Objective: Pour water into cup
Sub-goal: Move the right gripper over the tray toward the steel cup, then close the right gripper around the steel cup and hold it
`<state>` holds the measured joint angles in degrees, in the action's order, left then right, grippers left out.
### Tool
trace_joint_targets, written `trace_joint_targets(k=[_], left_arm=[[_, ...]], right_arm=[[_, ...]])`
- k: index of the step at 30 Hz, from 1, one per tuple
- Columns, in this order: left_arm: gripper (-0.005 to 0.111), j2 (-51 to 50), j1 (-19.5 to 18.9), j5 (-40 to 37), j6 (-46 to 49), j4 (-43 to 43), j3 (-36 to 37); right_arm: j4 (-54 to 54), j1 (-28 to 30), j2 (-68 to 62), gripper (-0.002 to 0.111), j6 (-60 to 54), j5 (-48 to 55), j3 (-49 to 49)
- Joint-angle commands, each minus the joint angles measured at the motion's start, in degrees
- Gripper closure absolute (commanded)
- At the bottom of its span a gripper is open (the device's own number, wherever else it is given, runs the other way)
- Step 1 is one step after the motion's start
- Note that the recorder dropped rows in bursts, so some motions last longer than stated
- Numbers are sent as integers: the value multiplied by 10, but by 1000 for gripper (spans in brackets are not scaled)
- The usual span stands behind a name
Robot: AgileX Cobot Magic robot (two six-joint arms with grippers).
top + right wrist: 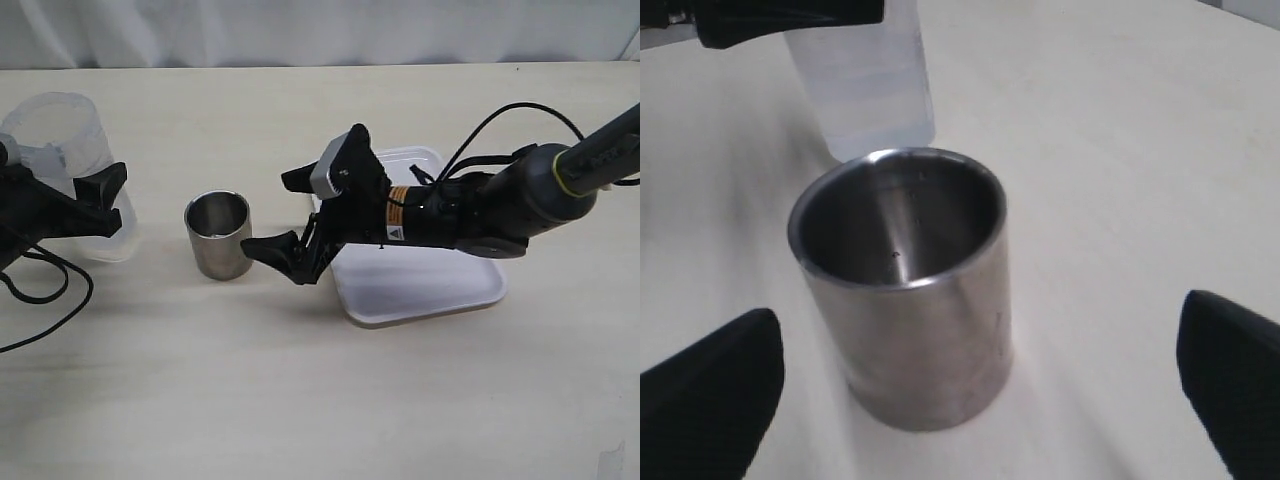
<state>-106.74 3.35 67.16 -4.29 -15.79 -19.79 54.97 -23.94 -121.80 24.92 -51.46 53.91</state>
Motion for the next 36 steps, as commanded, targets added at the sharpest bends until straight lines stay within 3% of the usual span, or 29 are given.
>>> trace_joint_targets(k=[1,23,36], left_arm=[[107,2,-1,28,-3,-2,-4],[107,2,-1,28,-3,-2,-4],[107,2,-1,28,-5,-2,-4]], right_arm=[[-3,-34,-17,-1,-23,26,24],[-1,-84,-102,-1,-20,35,132],[-1,-84,-103,-1,-20,36,134]])
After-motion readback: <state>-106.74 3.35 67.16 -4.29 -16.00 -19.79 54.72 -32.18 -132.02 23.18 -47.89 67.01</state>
